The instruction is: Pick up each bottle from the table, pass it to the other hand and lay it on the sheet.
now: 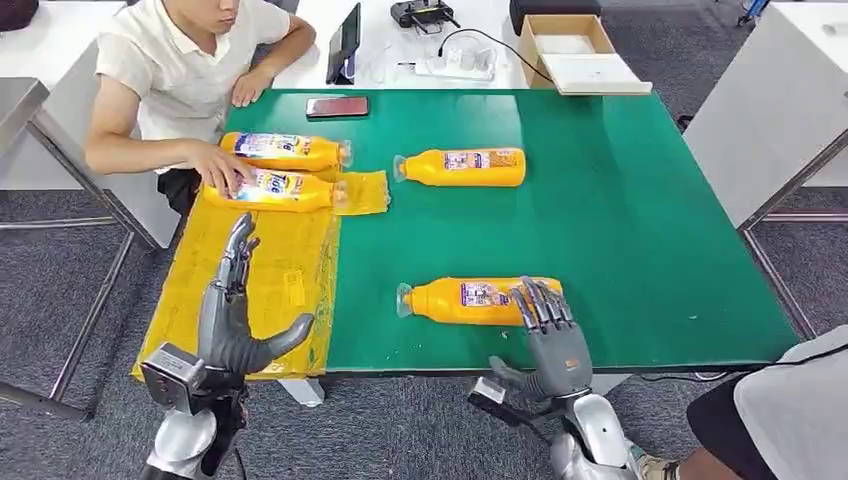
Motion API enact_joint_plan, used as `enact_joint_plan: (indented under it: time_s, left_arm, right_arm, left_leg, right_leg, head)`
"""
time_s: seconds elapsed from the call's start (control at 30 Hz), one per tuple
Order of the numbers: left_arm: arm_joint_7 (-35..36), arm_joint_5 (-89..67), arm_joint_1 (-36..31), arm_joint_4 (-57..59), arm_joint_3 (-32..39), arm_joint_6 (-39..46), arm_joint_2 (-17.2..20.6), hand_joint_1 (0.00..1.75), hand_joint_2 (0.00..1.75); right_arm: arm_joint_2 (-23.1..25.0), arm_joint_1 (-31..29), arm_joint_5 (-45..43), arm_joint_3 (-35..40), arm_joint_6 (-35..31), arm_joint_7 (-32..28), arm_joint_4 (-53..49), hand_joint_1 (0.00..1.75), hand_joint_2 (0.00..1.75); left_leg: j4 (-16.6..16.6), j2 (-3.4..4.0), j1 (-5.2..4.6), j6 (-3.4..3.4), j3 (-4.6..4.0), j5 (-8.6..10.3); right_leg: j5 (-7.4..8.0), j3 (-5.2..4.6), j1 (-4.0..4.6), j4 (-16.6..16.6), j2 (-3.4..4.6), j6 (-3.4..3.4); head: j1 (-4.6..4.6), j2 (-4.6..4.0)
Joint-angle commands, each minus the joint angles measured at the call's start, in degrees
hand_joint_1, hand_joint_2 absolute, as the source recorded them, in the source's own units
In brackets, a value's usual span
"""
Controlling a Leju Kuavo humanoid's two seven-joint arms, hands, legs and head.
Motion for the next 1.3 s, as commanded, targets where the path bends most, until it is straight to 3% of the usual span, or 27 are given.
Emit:
enact_joint_plan:
  time_s: [0.03, 0.3, 0.5, 0.73, 1.0, 1.13, 1.3]
  left_arm:
    - [0.4, 0.2, -0.7, 2.2, -0.8, -0.6, -0.7, 0.0, 1.75]
    - [1.1, 1.6, -2.0, 4.7, -1.7, -2.7, -1.3, 0.0, 1.75]
    - [1.3, 2.4, -2.5, 5.4, -1.9, -3.3, -1.4, 0.0, 1.75]
    - [1.9, 3.7, -5.1, 8.6, -4.0, -4.8, -1.7, 0.0, 1.75]
    - [2.8, 4.9, -5.9, 9.4, -4.4, -5.8, -1.8, 0.0, 1.75]
    - [4.1, 5.7, -7.0, 10.9, -5.0, -6.5, -2.0, 0.0, 1.75]
    - [4.2, 5.7, -7.5, 11.3, -5.1, -6.6, -2.1, 0.0, 1.75]
  right_arm:
    - [-1.9, -2.7, -0.5, 1.0, -3.6, 6.2, 4.7, 0.0, 1.75]
    - [-4.7, -10.2, -5.5, 3.8, -3.4, 8.3, 17.4, 0.0, 1.75]
    - [-4.4, -11.4, -8.0, 4.3, -3.2, 7.3, 19.4, 0.0, 1.75]
    - [-4.1, -17.7, -12.7, 6.1, 2.1, 6.7, 28.6, 0.0, 1.75]
    - [-4.0, -19.5, -12.3, 7.6, 3.9, 7.4, 30.4, 0.0, 1.75]
    - [-4.3, -21.9, -13.5, 9.1, 11.6, 10.0, 33.1, 0.0, 1.75]
    - [-4.4, -22.5, -13.3, 9.6, 12.5, 10.5, 33.6, 0.0, 1.75]
  left_leg:
    - [0.0, 0.03, 0.04, -0.06, 0.1, -0.02]
    - [0.0, 0.08, 0.01, -0.05, 0.12, -0.01]
    - [0.0, 0.0, -0.02, -0.07, 0.09, 0.0]
    - [0.0, 0.09, 0.04, -0.1, 0.15, -0.01]
    - [0.0, 0.0, 0.0, -0.07, 0.09, 0.01]
    - [0.0, 0.04, 0.0, -0.08, 0.11, 0.0]
    - [0.0, 0.01, 0.02, -0.08, 0.16, 0.03]
  right_leg:
    - [-0.02, 0.11, 0.05, 0.0, -0.04, -0.07]
    - [0.02, 0.16, 0.01, -0.1, 0.05, -0.06]
    - [0.01, 0.12, 0.0, -0.1, -0.02, -0.07]
    - [0.03, 0.18, 0.06, -0.1, 0.01, -0.11]
    - [-0.01, 0.13, 0.01, 0.0, -0.03, -0.07]
    - [0.0, 0.14, 0.01, 0.0, 0.0, -0.08]
    - [0.01, 0.18, 0.04, -0.1, -0.08, -0.09]
  head:
    - [0.02, 0.0]
    - [0.02, -0.02]
    - [0.0, -0.02]
    - [0.0, 0.0]
    - [0.0, 0.0]
    - [0.0, 0.0]
    - [0.0, 0.0]
